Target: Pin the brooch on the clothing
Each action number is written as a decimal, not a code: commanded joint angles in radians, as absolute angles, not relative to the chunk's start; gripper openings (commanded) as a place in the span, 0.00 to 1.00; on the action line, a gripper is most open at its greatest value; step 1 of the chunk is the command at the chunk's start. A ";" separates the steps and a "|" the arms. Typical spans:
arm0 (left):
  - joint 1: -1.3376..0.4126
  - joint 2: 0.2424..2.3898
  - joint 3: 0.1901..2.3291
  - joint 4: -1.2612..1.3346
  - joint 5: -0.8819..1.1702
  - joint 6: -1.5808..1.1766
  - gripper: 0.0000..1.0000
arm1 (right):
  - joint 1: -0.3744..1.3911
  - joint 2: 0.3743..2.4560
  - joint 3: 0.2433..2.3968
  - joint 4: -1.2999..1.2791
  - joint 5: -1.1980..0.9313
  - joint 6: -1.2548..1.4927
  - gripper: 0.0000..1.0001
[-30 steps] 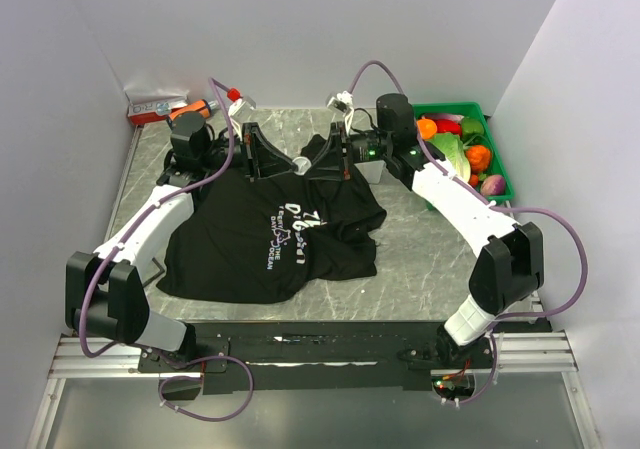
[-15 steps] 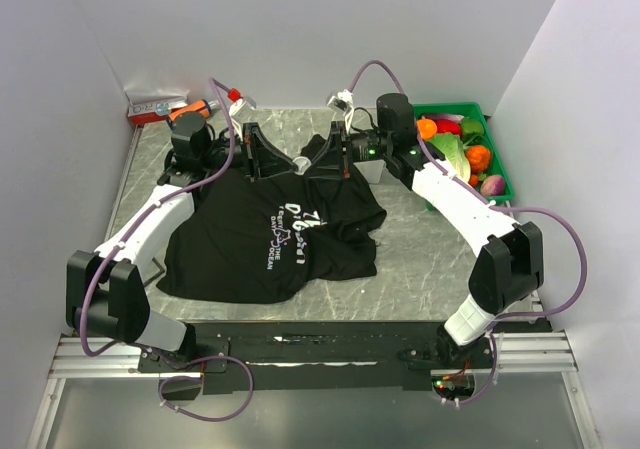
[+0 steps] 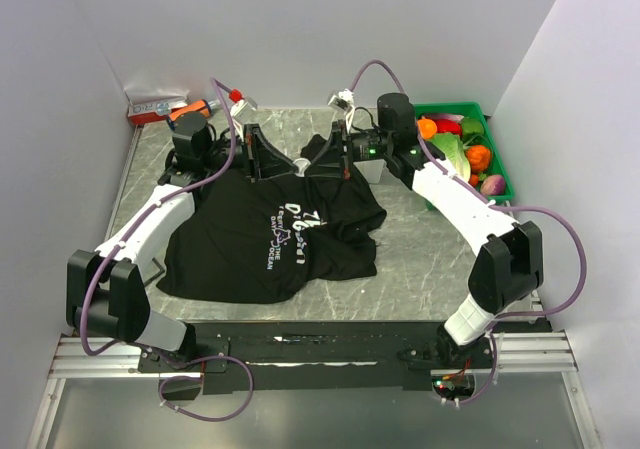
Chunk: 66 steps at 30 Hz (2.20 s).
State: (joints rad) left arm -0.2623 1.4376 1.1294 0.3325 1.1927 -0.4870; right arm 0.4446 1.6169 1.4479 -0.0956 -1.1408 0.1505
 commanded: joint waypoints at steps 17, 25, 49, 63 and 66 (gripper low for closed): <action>-0.293 1.465 1.157 0.384 1.276 -0.416 0.48 | 0.387 1.623 1.467 -0.055 -1.261 0.140 0.00; -0.328 1.523 1.200 0.438 1.269 -0.454 0.48 | 0.388 1.644 1.479 -0.029 -1.262 0.160 0.00; -0.337 1.543 1.201 0.511 1.273 -0.545 0.24 | 0.390 1.654 1.473 -0.052 -1.244 0.127 0.00; -0.341 1.568 1.212 0.509 1.270 -0.557 0.07 | 0.431 1.640 1.519 -0.182 -1.233 -0.043 0.00; -0.347 1.574 1.223 0.497 1.276 -0.554 0.06 | 0.446 1.638 1.531 -0.222 -1.226 -0.086 0.00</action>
State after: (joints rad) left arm -0.3271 1.5719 1.1728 0.4622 1.2472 -0.5449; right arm 0.4000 1.6520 1.4727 -0.1761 -1.2369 0.0143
